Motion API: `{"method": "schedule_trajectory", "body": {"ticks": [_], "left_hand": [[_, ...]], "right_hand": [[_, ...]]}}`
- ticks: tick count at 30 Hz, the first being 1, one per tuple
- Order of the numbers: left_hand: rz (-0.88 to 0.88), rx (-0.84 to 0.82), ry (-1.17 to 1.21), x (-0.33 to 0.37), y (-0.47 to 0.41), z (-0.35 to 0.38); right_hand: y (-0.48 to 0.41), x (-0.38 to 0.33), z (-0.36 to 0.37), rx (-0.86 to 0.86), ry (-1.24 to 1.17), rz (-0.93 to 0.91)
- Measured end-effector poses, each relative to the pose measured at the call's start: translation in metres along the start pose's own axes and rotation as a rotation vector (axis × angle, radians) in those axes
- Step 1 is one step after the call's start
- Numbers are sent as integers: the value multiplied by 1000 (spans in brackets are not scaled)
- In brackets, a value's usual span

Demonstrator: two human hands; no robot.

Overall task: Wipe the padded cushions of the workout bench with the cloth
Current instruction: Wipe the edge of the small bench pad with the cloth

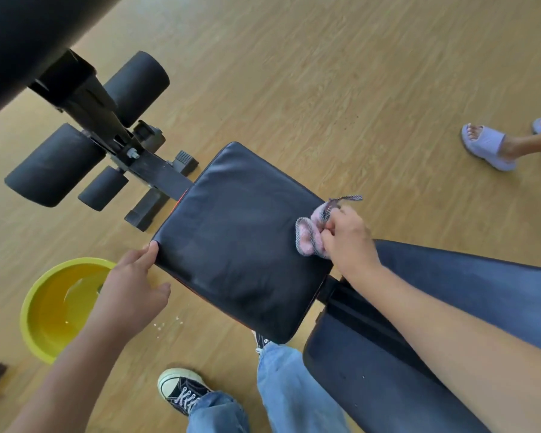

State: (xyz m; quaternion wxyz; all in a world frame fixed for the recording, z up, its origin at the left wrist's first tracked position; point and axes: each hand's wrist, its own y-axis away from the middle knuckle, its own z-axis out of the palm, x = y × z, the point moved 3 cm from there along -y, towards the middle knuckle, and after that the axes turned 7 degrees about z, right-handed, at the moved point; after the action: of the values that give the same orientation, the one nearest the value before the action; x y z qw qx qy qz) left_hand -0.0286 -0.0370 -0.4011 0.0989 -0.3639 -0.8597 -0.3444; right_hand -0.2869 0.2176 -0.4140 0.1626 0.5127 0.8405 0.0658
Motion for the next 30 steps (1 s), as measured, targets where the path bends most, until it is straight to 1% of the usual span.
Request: {"method": "schedule_trajectory", "body": {"ticks": [1,3,4,5,6,7,9,10,11,12,13,14,15,16,17,18,19,20,21,22,23,24,25,26,27,28,29,30], "left_hand": [[0,-1,4,0,-1,-1],[1,-1,8,-1,-1,-3],[3,-5,7,-1,-1,-2],[6,-7,7,0,0,-2],[7,-6,10,0,0,-2],[5,-6,16,-1,0,-2],[16,2,21,-1,0,-2],[21,5,20,-2,0,-3],[23,4,19,-2,0,-3],[24,-1,17,-1,0,-3],[24,-2,14,-1,0,-3],[24,-2,8,0,0,-3],[25,-4,0,0,-1,-4],[26,-10,-4,-1,-1,-4],[27,-18,-9,-3,-1,-4],[28,-23,-11,-4,-1,-4],[30,-26,-14,-4,-2,-4],[32,-28,-18,-4,-2,-4],[33,-30,-20,-4,-2,-4],[34,-31,-21,-4,-3,-4],[35,-29,-23,-4,-4,-4],[35,-27,-22,-4,-4,-4],[34,-26,-16,-4,-4,-4],[31,-25,-9,-4,-4,-4],[29,-25,-5,-4,-4,-4],[27,-27,-2,-4,-3,-3],[25,-30,2,-3,-2,-3],[27,-31,7,-3,-1,-2]], "right_hand": [[12,-12,11,-80,89,-117],[74,-54,44,-478,156,-514],[111,-71,47,-626,173,-716],[135,-73,54,-648,293,-886],[134,-72,51,-602,273,-982],[116,-68,44,-490,276,-943],[58,-56,30,-299,182,-560],[37,-52,20,-150,83,-331],[31,-51,17,-37,-62,-180],[39,-59,18,24,-153,-160],[59,-71,28,-9,-173,-213],[87,-84,38,-89,-110,-336],[115,-102,45,-189,-27,-511],[132,-111,45,-216,55,-712],[135,-106,52,-214,119,-849],[122,-93,51,-194,142,-890],[99,-75,41,-70,122,-851],[71,-55,25,65,109,-749],[40,-34,12,148,81,-590],[17,-16,-9,168,60,-428],[0,0,-8,156,23,-315],[-6,5,0,102,33,-235],[1,3,14,-7,31,-205],[20,-10,26,-111,102,-236],[43,-19,44,-184,202,-396],[67,-30,48,-311,305,-604],[81,-26,47,-349,409,-775],[76,-19,33,-304,413,-804]]}}
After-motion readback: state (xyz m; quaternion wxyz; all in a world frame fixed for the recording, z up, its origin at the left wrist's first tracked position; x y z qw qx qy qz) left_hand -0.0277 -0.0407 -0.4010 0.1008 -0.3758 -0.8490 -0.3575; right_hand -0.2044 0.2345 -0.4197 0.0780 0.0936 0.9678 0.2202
